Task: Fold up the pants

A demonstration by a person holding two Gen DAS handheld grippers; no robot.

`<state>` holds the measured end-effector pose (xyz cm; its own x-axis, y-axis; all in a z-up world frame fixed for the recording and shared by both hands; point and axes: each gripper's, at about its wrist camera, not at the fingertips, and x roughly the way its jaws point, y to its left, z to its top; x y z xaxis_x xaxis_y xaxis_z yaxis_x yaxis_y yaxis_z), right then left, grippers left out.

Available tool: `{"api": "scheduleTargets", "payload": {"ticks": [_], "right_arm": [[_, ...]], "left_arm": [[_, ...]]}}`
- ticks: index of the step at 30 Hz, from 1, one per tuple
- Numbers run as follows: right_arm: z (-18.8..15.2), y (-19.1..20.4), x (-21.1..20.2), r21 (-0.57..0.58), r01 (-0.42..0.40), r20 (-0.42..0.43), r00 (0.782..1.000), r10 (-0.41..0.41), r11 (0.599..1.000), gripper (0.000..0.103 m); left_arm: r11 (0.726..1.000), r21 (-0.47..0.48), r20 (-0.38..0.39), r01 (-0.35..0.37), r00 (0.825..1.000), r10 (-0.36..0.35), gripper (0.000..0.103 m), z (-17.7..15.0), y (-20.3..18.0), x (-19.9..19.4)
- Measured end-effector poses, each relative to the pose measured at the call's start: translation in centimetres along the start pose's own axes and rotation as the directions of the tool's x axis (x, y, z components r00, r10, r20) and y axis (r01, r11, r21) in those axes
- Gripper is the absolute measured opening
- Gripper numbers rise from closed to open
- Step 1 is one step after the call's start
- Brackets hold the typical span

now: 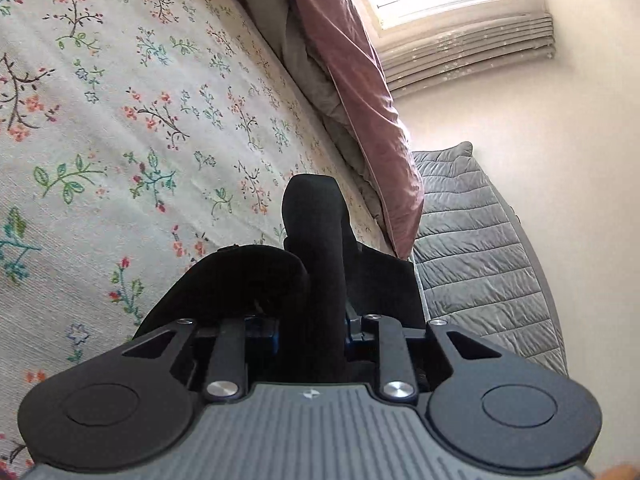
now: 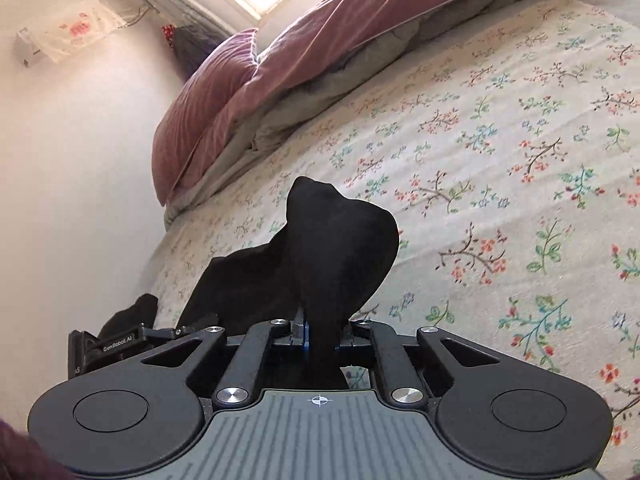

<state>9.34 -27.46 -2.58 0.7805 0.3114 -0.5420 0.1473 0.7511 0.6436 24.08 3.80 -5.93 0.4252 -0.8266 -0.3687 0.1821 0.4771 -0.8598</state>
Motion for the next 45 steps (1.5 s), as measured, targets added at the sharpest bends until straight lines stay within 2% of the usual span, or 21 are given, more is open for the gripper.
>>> {"api": "scheduleTargets", "payload": {"ticks": [3, 5, 6, 8, 10, 11, 13, 14, 15, 18, 20, 23, 27, 29, 31, 33, 34, 36, 38, 41, 45], "right_arm": [[2.0, -1.5, -0.3, 0.013, 0.003, 0.054, 0.999, -0.004, 1.0, 0.011], [2.9, -2.2, 0.4, 0.018, 0.003, 0.081, 0.997, -0.004, 1.0, 0.011], [3.2, -2.4, 0.8, 0.018, 0.0, 0.088, 0.996, -0.001, 1.0, 0.011], [3.6, -2.9, 2.0, 0.008, 0.011, 0.092, 0.996, -0.012, 1.0, 0.012], [3.5, -3.5, 3.4, 0.009, 0.074, 0.071, 0.995, -0.075, 0.997, 0.021], [3.4, -3.8, 4.0, 0.013, 0.111, 0.057, 0.992, -0.112, 0.994, 0.025], [3.1, -4.3, 4.9, 0.009, 0.185, 0.044, 0.982, -0.185, 0.983, 0.043], [3.0, -4.4, 5.0, 0.008, 0.198, 0.044, 0.979, -0.198, 0.98, 0.045], [3.0, -4.5, 4.9, 0.006, 0.196, 0.043, 0.98, -0.196, 0.981, 0.047], [3.0, -4.0, 4.0, -0.006, 0.189, 0.056, 0.98, -0.188, 0.982, 0.059], [2.9, -3.4, 3.2, -0.023, 0.202, 0.065, 0.978, -0.2, 0.979, 0.066], [2.5, -2.1, 1.4, -0.064, 0.227, 0.079, 0.972, -0.222, 0.972, 0.07], [1.5, 0.0, -1.0, -0.148, 0.284, 0.097, 0.958, -0.271, 0.948, 0.079], [0.7, 0.9, -1.9, -0.191, 0.31, 0.095, 0.95, -0.297, 0.931, 0.08], [-0.4, 1.9, -2.8, -0.237, 0.332, 0.09, 0.943, -0.319, 0.913, 0.08], [-1.5, 2.9, -3.6, -0.265, 0.339, 0.087, 0.941, -0.328, 0.903, 0.08], [-2.0, 3.3, -4.0, -0.273, 0.333, 0.09, 0.943, -0.321, 0.902, 0.083], [-2.9, 4.2, -4.5, -0.279, 0.333, 0.104, 0.943, -0.316, 0.901, 0.086], [-3.5, 5.1, -5.2, -0.281, 0.359, 0.115, 0.933, -0.34, 0.89, 0.086], [-4.4, 6.3, -6.7, -0.309, 0.359, 0.128, 0.933, -0.335, 0.881, 0.088], [-5.8, 7.7, -8.6, -0.341, 0.412, 0.164, 0.911, -0.378, 0.845, 0.095]], "left_arm": [[1.0, 0.028, 0.045, 0.013, 0.999, -0.015, 0.037, 0.1, -1.1, 1.6], [0.999, 0.053, 0.085, -0.007, 0.996, 0.003, 0.037, 0.3, -1.4, 2.2], [0.996, 0.08, 0.104, -0.037, 0.994, 0.028, 0.037, 0.4, -1.5, 2.4], [0.974, 0.164, 0.13, -0.158, 0.982, 0.138, 0.039, 0.3, -1.7, 3.2], [0.939, 0.204, 0.125, -0.277, 0.959, 0.256, 0.042, 0.2, -1.7, 4.2], [0.935, 0.21, 0.126, -0.284, 0.957, 0.263, 0.043, 0.1, -1.7, 4.2], [0.932, 0.211, 0.127, -0.296, 0.953, 0.274, 0.05, 0.2, -2.0, 3.9], [0.916, 0.228, 0.153, -0.33, 0.941, 0.3, 0.061, 0.3, -2.4, 3.7], [0.9, 0.25, 0.183, -0.357, 0.93, 0.318, 0.067, 0.3, -2.8, 3.5], [0.881, 0.281, 0.196, -0.381, 0.921, 0.336, 0.067, 0.2, -3.8, 2.4], [0.87, 0.3, 0.204, -0.392, 0.917, 0.343, 0.071, -0.2, -4.7, 1.8], [0.827, 0.352, 0.216, -0.438, 0.898, 0.384, 0.079, -1.2, -6.8, 1.4], [0.731, 0.452, 0.219, -0.511, 0.858, 0.464, 0.081, -4.0, -9.2, 0.6], [0.706, 0.481, 0.21, -0.52, 0.85, 0.483, 0.082, -5.3, -9.9, 0.0], [0.684, 0.502, 0.215, -0.53, 0.842, 0.495, 0.085, -6.6, -10.5, -0.6], [0.668, 0.512, 0.22, -0.54, 0.834, 0.506, 0.093, -7.7, -11.1, -1.5], [0.664, 0.509, 0.227, -0.548, 0.829, 0.511, 0.095, -8.2, -11.2, -1.9], [0.642, 0.511, 0.243, -0.572, 0.812, 0.53, 0.099, -9.4, -11.7, -2.5], [0.62, 0.52, 0.253, -0.588, 0.799, 0.545, 0.101, -10.4, -12.3, -3.1], [0.603, 0.511, 0.27, -0.613, 0.78, 0.564, 0.103, -11.9, -12.9, -4.1], [0.573, 0.491, 0.299, -0.655, 0.745, 0.596, 0.103, -13.7, -13.4, -5.1]]}}
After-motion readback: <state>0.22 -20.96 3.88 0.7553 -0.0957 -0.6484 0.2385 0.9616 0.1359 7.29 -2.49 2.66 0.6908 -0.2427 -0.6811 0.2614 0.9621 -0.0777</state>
